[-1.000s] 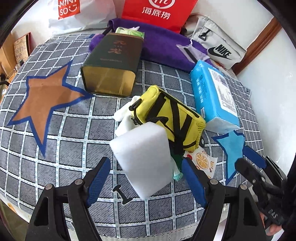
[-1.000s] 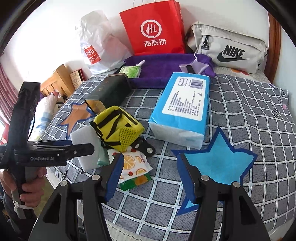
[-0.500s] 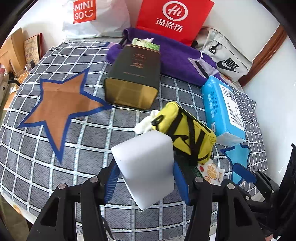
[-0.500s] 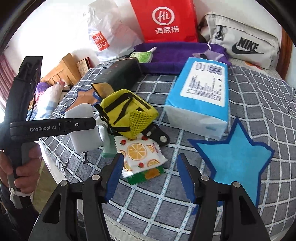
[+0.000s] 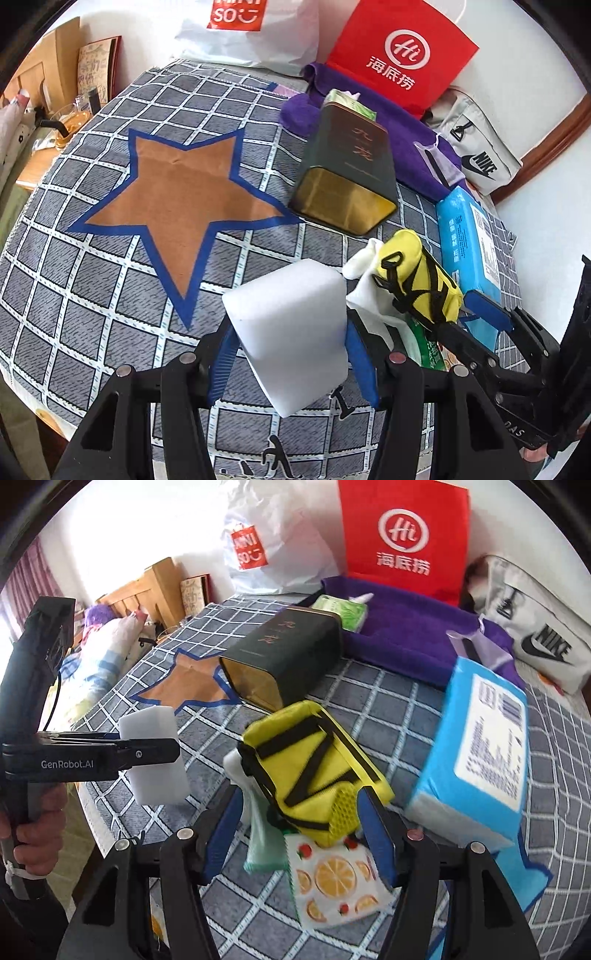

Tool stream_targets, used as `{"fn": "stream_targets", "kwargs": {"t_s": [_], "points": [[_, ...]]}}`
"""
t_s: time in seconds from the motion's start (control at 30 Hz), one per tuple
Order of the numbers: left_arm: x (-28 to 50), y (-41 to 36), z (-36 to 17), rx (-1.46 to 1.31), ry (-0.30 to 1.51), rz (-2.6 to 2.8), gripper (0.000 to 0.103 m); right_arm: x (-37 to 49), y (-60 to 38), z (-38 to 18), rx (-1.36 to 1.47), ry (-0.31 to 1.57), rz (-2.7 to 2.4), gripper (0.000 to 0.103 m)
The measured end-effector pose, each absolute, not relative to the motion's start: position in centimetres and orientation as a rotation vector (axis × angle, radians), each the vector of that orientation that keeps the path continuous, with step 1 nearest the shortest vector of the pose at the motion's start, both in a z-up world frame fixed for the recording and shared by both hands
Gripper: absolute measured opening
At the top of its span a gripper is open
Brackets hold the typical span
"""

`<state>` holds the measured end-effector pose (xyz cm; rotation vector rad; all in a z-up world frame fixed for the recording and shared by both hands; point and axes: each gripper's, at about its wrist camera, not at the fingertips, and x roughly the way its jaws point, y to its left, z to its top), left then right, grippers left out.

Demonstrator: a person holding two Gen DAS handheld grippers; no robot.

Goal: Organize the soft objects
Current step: 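Close right tool on yellow Adidas pouch and lift it while left holds sponge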

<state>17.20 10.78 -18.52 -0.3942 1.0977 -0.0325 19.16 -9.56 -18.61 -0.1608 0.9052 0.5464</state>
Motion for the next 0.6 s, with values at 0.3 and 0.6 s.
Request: {"fn": "stream_targets", "kwargs": {"t_s": [0.3, 0.6], "points": [[17.5, 12.8, -19.5, -0.460, 1.104, -0.056, 0.054, 21.6, -6.5, -19.9, -0.264, 0.966, 0.515, 0.070], [18.0, 13.8, -20.2, -0.505, 1.108, -0.081, 0.054, 23.3, -6.2, -21.1, -0.280, 1.018, 0.472, 0.066]]}}
